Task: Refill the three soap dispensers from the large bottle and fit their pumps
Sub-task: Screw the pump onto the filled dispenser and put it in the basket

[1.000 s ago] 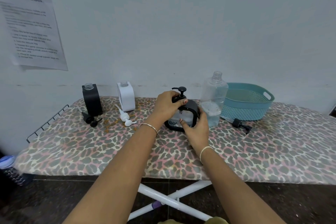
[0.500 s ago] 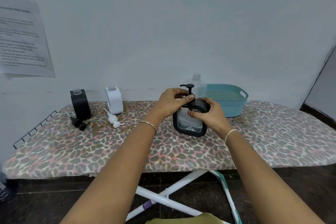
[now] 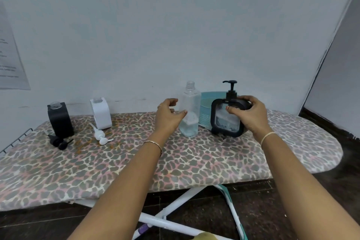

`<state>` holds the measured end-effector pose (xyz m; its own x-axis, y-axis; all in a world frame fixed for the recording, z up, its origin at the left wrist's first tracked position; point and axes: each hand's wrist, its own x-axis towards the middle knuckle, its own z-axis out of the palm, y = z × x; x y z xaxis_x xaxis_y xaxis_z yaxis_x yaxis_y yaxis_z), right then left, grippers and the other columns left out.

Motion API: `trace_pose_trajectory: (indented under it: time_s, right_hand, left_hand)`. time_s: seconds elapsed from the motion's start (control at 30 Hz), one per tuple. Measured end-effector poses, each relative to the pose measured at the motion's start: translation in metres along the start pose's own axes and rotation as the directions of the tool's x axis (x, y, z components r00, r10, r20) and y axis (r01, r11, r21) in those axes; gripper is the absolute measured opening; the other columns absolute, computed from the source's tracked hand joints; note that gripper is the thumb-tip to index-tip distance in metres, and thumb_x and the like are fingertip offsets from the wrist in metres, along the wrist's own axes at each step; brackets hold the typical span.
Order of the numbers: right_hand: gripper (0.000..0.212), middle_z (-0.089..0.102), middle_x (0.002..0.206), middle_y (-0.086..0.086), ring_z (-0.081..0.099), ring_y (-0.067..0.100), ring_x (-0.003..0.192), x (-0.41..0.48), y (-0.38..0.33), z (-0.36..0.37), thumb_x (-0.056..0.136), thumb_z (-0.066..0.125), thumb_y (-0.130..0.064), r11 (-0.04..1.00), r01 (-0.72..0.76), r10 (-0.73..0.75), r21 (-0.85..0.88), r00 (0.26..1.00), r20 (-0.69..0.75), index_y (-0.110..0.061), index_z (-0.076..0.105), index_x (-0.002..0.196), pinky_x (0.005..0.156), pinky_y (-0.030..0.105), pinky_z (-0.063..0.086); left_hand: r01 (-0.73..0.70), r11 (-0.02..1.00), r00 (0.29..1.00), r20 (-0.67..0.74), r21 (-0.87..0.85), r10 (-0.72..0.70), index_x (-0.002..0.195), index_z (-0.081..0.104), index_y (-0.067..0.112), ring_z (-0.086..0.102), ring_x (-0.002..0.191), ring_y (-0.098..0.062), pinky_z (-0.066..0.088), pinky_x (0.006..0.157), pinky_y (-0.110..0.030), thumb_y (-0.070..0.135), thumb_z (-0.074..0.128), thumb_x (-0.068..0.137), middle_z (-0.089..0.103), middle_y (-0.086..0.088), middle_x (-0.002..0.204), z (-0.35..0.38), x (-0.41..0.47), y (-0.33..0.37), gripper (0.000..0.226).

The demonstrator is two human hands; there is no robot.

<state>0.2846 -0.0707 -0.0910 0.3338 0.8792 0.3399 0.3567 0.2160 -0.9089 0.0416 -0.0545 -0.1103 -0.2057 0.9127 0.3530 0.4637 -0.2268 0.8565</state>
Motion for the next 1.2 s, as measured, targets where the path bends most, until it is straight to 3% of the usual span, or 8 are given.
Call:
trace_pose_trajectory:
  time_s: [0.13,0.37,0.57,0.77,0.87,0.97,1.1,1.2]
  right_hand:
    - [0.047,0.063,0.100,-0.005,0.061,0.013,0.093,0.029,-0.010,-0.001,0.065,0.086,-0.029,1.000,0.009,-0.012,-0.024,0.990,-0.137,-0.024,0.061,0.103,0.086,0.027,0.051]
    - [0.050,0.065,0.104,-0.006,0.058,0.010,0.090,0.071,-0.012,0.019,0.069,0.078,-0.036,0.998,0.005,-0.023,-0.058,0.950,-0.310,-0.023,0.059,0.113,0.081,0.020,0.045]
    - [0.050,0.066,0.107,-0.002,0.058,0.013,0.089,0.099,0.001,0.043,0.070,0.076,-0.029,0.999,-0.039,0.028,-0.024,0.935,-0.353,-0.022,0.057,0.115,0.085,0.025,0.049]
    - [0.046,0.065,0.107,-0.003,0.060,0.017,0.098,0.116,0.026,0.063,0.071,0.076,-0.025,0.998,-0.064,0.060,-0.006,0.960,-0.273,-0.023,0.059,0.114,0.092,0.032,0.051]
    - [0.049,0.066,0.110,0.000,0.060,0.022,0.104,0.117,0.044,0.070,0.068,0.076,-0.027,0.993,-0.095,0.075,-0.071,0.967,-0.243,-0.022,0.060,0.114,0.092,0.036,0.052]
    - [0.051,0.064,0.102,0.002,0.048,0.028,0.114,0.117,0.053,0.073,0.067,0.074,-0.033,0.968,-0.133,0.077,-0.214,0.965,-0.252,-0.024,0.057,0.114,0.094,0.041,0.046]
    - [0.049,0.067,0.100,0.003,0.045,0.029,0.116,0.114,0.053,0.074,0.070,0.071,-0.042,0.843,-0.237,0.104,-0.484,0.953,-0.286,-0.027,0.053,0.114,0.093,0.040,0.031]
    - [0.051,0.066,0.100,0.006,0.046,0.029,0.114,0.112,0.060,0.073,0.070,0.069,-0.048,0.776,-0.279,0.130,-0.565,0.948,-0.289,-0.025,0.052,0.113,0.092,0.042,0.029]
  left_hand:
    - [0.011,0.998,0.997,0.081,0.061,-0.016,0.138,0.038,0.013,0.048,0.120,-0.022,0.044,0.100,-0.037,0.029,0.084,0.069,0.045,-0.008,0.135,0.014,0.010,-0.006,0.084]
    - [0.005,0.999,0.994,0.111,0.053,-0.011,0.143,0.025,0.012,0.040,0.130,-0.025,0.038,0.107,-0.040,0.038,0.089,0.060,0.039,-0.010,0.141,0.041,0.025,-0.018,0.108]
    - [-0.034,0.999,0.997,0.069,0.014,0.032,0.139,0.031,0.015,0.046,0.124,-0.020,0.043,0.104,-0.043,0.043,0.089,0.057,0.044,-0.003,0.137,0.055,0.034,-0.034,0.104]
    - [-0.075,0.997,0.995,0.066,0.017,0.074,0.137,0.033,0.016,0.047,0.122,-0.017,0.043,0.103,-0.040,0.045,0.088,0.058,0.044,0.000,0.135,0.057,0.038,-0.042,0.101]
    - [-0.077,0.997,0.995,0.065,0.014,0.076,0.136,0.033,0.017,0.047,0.120,-0.016,0.044,0.103,-0.039,0.045,0.087,0.058,0.044,0.001,0.133,0.057,0.038,-0.044,0.099]
    - [-0.074,0.997,0.995,0.067,0.029,0.072,0.136,0.034,0.018,0.047,0.119,-0.015,0.045,0.102,-0.038,0.046,0.087,0.058,0.044,0.002,0.132,0.059,0.040,-0.043,0.099]
    - [-0.071,0.997,0.996,0.064,0.041,0.068,0.136,0.035,0.018,0.047,0.120,-0.016,0.045,0.102,-0.038,0.046,0.087,0.058,0.044,0.001,0.132,0.059,0.040,-0.042,0.098]
    - [-0.058,0.997,0.996,0.066,0.041,0.055,0.136,0.035,0.018,0.047,0.120,-0.015,0.045,0.102,-0.038,0.045,0.087,0.058,0.044,0.001,0.133,0.058,0.040,-0.042,0.098]
